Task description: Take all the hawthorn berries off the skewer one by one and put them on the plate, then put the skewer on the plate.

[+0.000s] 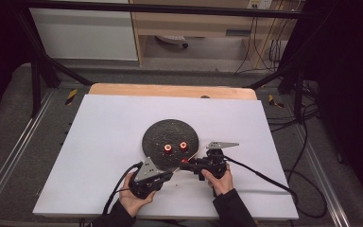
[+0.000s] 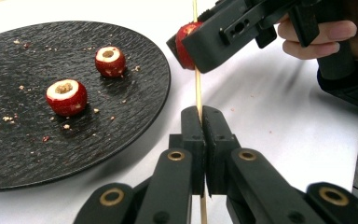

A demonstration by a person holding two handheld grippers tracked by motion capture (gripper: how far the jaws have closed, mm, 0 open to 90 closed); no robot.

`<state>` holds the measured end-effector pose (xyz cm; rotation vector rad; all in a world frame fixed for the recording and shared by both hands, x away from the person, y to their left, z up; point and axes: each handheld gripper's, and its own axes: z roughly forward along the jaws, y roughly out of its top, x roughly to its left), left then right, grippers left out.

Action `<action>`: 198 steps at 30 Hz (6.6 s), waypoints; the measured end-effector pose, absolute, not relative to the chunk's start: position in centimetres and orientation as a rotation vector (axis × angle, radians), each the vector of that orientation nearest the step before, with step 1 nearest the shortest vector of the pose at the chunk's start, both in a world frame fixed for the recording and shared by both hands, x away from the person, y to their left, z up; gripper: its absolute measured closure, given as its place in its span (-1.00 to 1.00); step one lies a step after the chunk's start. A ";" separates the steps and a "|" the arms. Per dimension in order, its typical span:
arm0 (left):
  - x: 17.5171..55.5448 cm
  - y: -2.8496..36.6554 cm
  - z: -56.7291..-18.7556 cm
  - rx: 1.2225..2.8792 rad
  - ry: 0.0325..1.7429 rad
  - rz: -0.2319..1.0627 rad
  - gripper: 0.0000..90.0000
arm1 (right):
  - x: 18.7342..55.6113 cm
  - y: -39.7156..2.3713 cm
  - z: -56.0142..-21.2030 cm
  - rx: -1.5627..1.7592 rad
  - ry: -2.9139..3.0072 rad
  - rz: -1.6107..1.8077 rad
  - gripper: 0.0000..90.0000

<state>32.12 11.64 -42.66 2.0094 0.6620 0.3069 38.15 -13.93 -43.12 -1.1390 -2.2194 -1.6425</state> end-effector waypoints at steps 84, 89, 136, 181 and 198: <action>34.9 18.0 -41.3 1.892 0.835 0.343 0.95 | 41.7 -11.4 -44.4 -1.292 -2.552 -1.510 0.35; 35.0 17.9 -41.4 1.899 0.838 0.340 0.95 | 41.7 -11.3 -44.7 -1.295 -2.575 -1.490 0.26; 40.3 15.6 -40.7 2.001 1.002 0.401 0.95 | 38.1 -21.1 -44.8 -1.314 -2.728 -1.488 -0.97; 43.2 12.7 -43.3 2.112 1.102 0.407 0.79 | 38.0 -21.0 -45.0 -1.304 -2.725 -1.486 -0.95; 39.8 18.6 -41.4 2.057 0.953 0.314 -0.30 | 37.9 -21.1 -44.9 -1.311 -2.729 -1.484 -0.97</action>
